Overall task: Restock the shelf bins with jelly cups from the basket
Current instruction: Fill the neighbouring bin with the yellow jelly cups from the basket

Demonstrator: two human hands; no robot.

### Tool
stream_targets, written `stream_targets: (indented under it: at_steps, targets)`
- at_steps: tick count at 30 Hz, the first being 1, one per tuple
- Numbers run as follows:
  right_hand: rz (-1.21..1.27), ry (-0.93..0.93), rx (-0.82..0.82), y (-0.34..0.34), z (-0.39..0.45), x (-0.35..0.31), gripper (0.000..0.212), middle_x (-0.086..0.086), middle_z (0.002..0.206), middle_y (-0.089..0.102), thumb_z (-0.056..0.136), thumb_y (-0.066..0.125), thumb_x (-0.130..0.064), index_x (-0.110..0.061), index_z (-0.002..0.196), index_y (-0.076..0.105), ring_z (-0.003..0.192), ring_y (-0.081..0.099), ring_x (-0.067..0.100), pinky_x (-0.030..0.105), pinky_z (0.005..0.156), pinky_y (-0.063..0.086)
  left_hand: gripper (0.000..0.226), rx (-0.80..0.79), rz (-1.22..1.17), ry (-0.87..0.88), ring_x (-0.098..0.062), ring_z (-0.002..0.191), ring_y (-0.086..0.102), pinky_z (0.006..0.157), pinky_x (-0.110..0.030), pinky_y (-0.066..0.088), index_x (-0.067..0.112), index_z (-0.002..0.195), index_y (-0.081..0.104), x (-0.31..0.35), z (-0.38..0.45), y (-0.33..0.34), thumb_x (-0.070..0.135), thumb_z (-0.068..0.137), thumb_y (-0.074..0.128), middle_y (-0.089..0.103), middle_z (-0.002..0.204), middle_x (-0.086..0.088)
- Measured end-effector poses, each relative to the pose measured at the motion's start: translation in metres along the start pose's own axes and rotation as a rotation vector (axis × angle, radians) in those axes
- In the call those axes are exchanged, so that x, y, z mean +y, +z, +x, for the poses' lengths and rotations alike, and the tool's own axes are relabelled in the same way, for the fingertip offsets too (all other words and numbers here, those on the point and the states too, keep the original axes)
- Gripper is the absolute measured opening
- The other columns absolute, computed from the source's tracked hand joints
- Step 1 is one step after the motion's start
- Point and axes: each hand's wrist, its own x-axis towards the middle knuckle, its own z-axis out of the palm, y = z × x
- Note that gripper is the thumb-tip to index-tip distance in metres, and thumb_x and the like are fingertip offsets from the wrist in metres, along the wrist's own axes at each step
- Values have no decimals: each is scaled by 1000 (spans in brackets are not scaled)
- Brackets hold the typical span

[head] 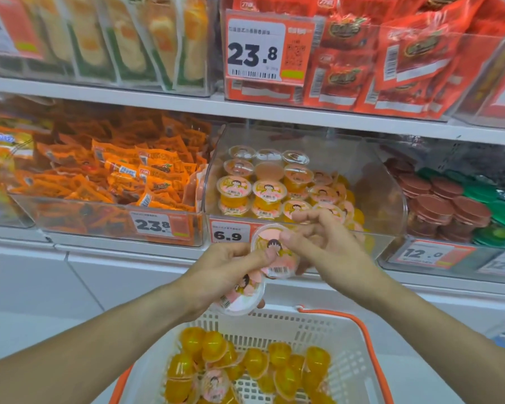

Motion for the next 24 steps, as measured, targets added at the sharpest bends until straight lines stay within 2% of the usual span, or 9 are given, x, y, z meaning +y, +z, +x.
stream_targets:
  at_steps: [3, 7, 9, 11, 15, 17, 18, 20, 24]
  targets:
    - [-49, 111, -245, -10, -3, -5, 36, 15, 75, 70, 88, 72, -26, -10, 116, 58, 62, 69, 27, 41, 60, 60, 27, 29, 8, 41, -52, 81, 67, 52, -32, 42, 30, 80, 75, -3, 1, 4, 57, 77, 76, 58, 67, 1]
    - [10, 138, -309, -18, -8, -11, 42, 23, 84, 73, 86, 74, -14, -11, 123, 56, 78, 74, 36, 44, 71, 62, 39, 53, 29, 114, -53, 85, 64, 55, -34, 48, 22, 93, 75, -4, 1, 7, 57, 77, 76, 58, 65, 2]
    - [47, 141, -325, -15, -9, -10, 51, 24, 89, 73, 83, 76, -8, -13, 128, 51, 82, 74, 37, 42, 73, 62, 40, 63, 40, 141, -51, 84, 65, 64, -49, 53, 22, 95, 75, -3, 1, 9, 58, 77, 74, 63, 70, -5]
    - [118, 125, -285, -11, -10, -9, 52, 26, 87, 72, 83, 74, 1, -10, 129, 51, 77, 73, 36, 40, 70, 62, 37, 76, 37, 156, -48, 79, 67, 71, -54, 54, 23, 95, 75, -1, 0, 10, 56, 78, 71, 67, 73, -11]
    - [381, 116, -223, -7, -10, -13, 48, 25, 79, 67, 77, 72, 5, -3, 123, 59, 63, 68, 27, 35, 62, 60, 31, 74, -58, 140, -38, 67, 66, 62, -46, 54, 18, 82, 74, 7, -2, 11, 48, 81, 72, 61, 66, -13]
    - [485, 137, -179, -5, -9, -15, 40, 19, 75, 65, 79, 69, 4, -2, 119, 64, 61, 65, 23, 30, 58, 57, 30, 48, -94, 135, -37, 66, 68, 60, -41, 54, 18, 86, 72, 13, -4, 13, 47, 84, 66, 66, 68, -12]
    - [516, 142, -135, -5, -8, -17, 33, 16, 73, 64, 84, 66, 4, -1, 116, 66, 61, 63, 20, 27, 58, 56, 34, 33, -124, 129, -37, 65, 68, 59, -39, 54, 15, 92, 71, 15, -5, 14, 47, 86, 63, 72, 77, -16]
    - [560, 149, -7, -9, 2, -19, 21, 11, 72, 61, 90, 58, 4, -2, 107, 69, 63, 60, 17, 25, 58, 54, 38, 18, -200, 93, -36, 62, 68, 54, -36, 55, 8, 103, 66, 18, -7, 17, 43, 93, 56, 73, 91, -23]
    - [461, 179, 213, -32, 41, -29, 12, 10, 65, 61, 91, 57, 5, 1, 98, 67, 58, 58, 17, 22, 55, 54, 42, 71, -275, -31, -34, 61, 68, 52, -36, 57, 0, 99, 66, 17, -8, 17, 38, 100, 49, 69, 89, -33]
